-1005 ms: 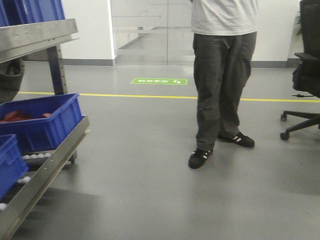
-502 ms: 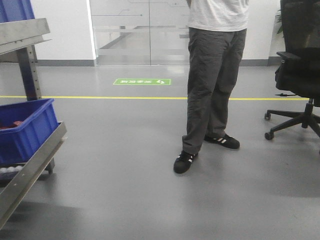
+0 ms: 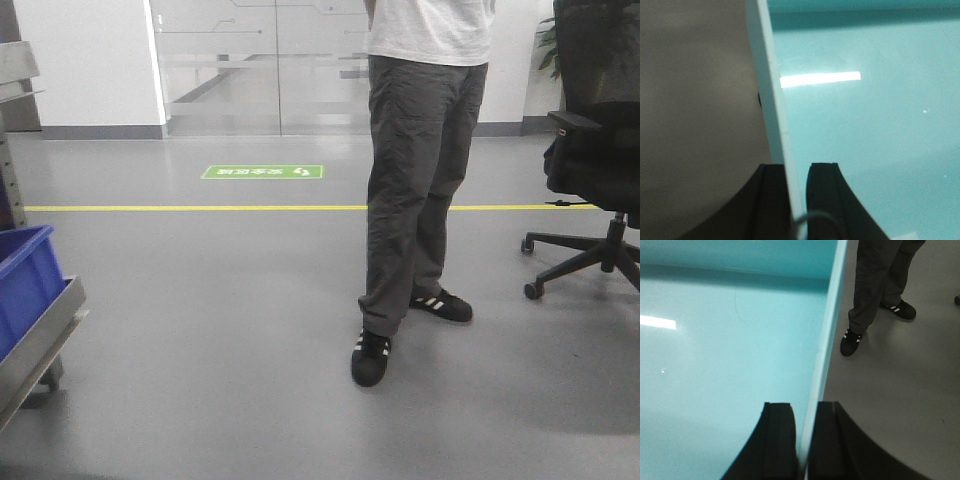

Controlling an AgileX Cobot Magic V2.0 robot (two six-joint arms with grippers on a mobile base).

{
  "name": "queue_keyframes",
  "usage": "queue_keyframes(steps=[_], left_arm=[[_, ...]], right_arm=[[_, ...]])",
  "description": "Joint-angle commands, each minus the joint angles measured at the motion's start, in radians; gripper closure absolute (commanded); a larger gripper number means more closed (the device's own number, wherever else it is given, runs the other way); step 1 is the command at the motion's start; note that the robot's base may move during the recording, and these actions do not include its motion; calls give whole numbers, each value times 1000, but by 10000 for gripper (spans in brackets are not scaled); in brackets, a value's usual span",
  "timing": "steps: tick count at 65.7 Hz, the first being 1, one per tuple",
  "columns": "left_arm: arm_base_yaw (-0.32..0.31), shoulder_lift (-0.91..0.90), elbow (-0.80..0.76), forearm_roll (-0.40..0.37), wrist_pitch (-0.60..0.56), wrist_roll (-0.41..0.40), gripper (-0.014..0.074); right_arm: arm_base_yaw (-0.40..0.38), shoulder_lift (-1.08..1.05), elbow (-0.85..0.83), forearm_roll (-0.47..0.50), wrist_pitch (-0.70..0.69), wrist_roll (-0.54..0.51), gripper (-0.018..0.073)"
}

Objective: Fetch blue bin and place on conveyor start
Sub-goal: 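Carry the bin in both grippers while driving toward the red-framed conveyor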

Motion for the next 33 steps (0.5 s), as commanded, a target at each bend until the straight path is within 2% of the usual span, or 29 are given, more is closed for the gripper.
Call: queue_keyframes(steps=[1, 33], left_arm=[[-3, -19, -7, 5, -35, 15, 708], [-3, -19, -7, 34, -35, 15, 708]], right_arm=[[-8, -9, -7, -44, -38, -26, 711], [-8, -9, -7, -44, -38, -26, 711]])
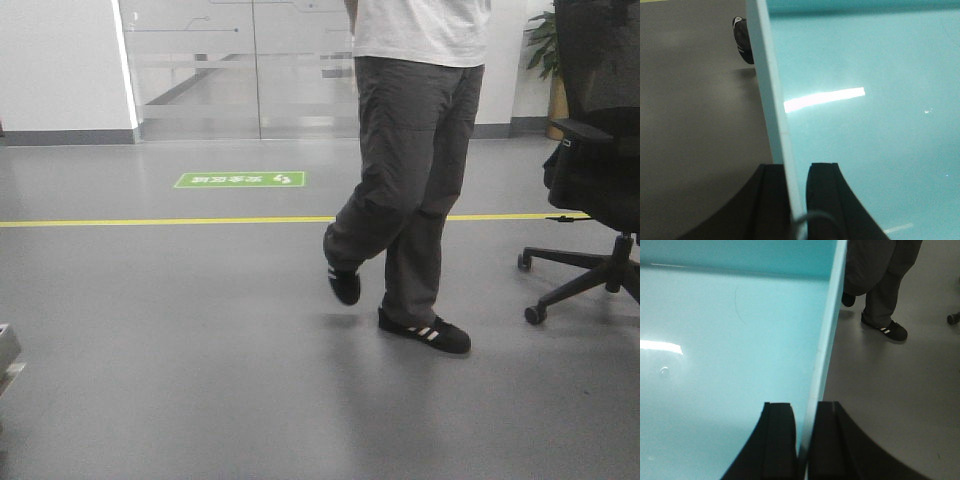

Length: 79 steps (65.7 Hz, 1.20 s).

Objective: Fetch blue bin and place on conveyor start
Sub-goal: 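Carry the bin in both grippers while driving toward the red-framed conveyor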

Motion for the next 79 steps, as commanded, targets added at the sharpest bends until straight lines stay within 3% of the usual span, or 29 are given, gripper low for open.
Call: queue_keyframes(steps=[1, 79], left_arm=[[-3, -19, -7, 20, -35, 15, 708], [-3, -19, -7, 35, -35, 15, 708]], right_arm=[[-8, -9, -7, -44, -39, -26, 711], [-8, -7, -7, -44, -44, -26, 711]])
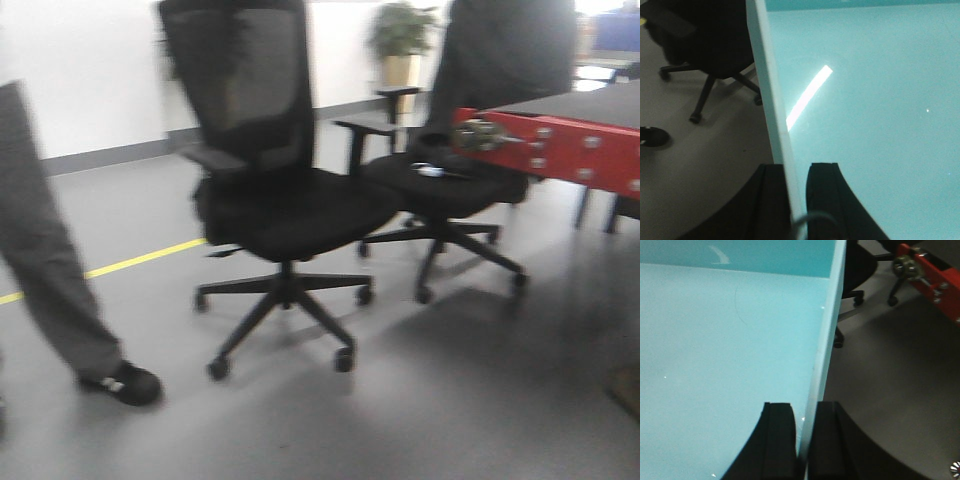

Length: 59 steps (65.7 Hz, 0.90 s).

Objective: Fetch blue bin and place on conveyor start
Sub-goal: 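Carry the bin in both grippers while driving toward the red-framed conveyor, then position the held bin above the grey conveyor belt with both grippers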

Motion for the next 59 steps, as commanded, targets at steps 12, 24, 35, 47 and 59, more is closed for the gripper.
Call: queue_keyframes(steps=[12, 24, 35, 47, 59], left_arm=[[-3, -19, -7, 23, -35, 15, 708], [-1, -19, -7, 30, -35, 15, 708], [-1, -19, -7, 88, -35, 15, 708], [-1, -19, -7, 180, -35, 15, 708], [-1, -19, -7, 265, -35, 15, 708]], right_arm=[[-8, -13, -7, -51, -32, -26, 711], [-8, -13, -7, -51, -32, -26, 711], [-8, -13, -7, -51, -32, -26, 711], [-8, -13, -7, -51, -32, -26, 711], [-8, -13, -7, -51, -32, -26, 711]])
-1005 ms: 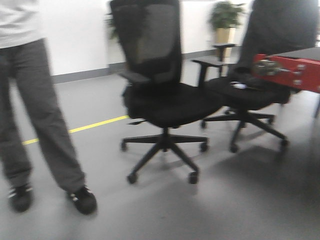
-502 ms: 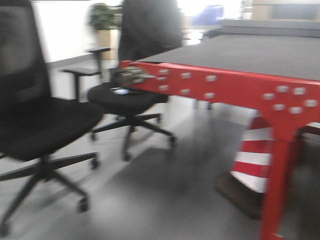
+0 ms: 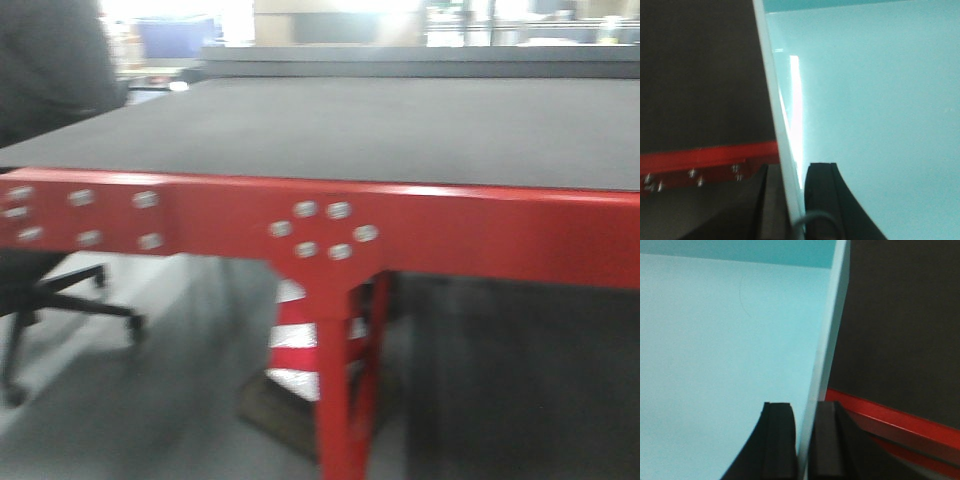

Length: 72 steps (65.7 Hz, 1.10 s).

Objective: Fetch blue bin and place on conveyor start
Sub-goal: 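Position the held bin above the grey conveyor belt with both grippers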

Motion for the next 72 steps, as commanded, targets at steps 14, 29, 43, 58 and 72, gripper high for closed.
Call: queue_keyframes(steps=[14, 29, 43, 58, 72], left_arm=[[13, -19, -7, 198, -13, 15, 708], [13, -19, -7, 199, -13, 15, 708], [13, -19, -7, 199, -13, 15, 708], [13, -19, -7, 199, -13, 15, 708], [13, -19, -7, 199, -13, 15, 708]], right_arm=[[-9, -15, -7, -82, -29, -26, 711], [-9, -15, -7, -82, -32, -26, 711], [-9, -15, -7, -82, -32, -26, 711], [-9, -15, -7, -82, -32, -26, 711], [-9, -15, -7, -82, -37, -26, 711]])
